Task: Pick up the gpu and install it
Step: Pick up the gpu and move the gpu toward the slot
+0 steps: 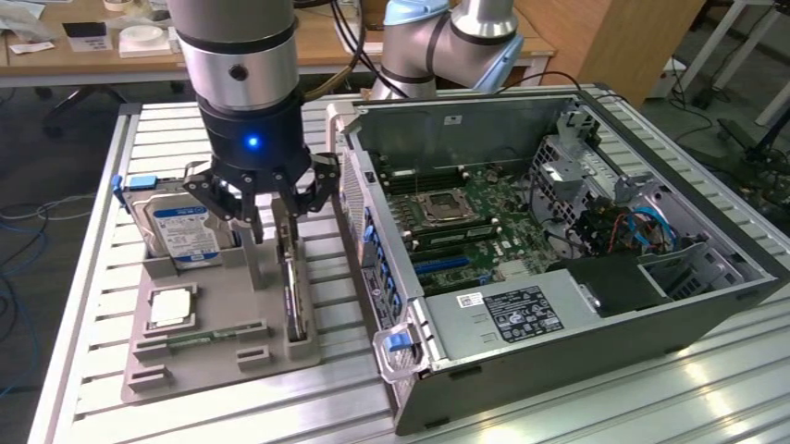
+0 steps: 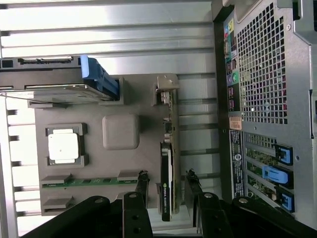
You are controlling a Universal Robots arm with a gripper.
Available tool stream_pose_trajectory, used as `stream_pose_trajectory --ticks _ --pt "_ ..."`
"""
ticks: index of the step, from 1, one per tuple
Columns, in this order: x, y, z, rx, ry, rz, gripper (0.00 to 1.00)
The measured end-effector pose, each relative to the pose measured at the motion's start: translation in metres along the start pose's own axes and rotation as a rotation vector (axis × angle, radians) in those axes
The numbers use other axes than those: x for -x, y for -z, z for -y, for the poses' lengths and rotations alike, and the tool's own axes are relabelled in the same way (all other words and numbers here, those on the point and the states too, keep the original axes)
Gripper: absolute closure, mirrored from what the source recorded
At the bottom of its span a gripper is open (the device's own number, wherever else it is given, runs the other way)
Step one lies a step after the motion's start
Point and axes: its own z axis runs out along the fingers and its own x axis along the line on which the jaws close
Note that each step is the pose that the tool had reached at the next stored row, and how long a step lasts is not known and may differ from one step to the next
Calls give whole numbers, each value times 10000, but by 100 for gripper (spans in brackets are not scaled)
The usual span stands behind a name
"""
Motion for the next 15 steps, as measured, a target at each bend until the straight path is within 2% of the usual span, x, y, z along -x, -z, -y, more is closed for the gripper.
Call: stream_pose_trajectory --ticks 15 --pt "2 -163 7 -2 0 -3 57"
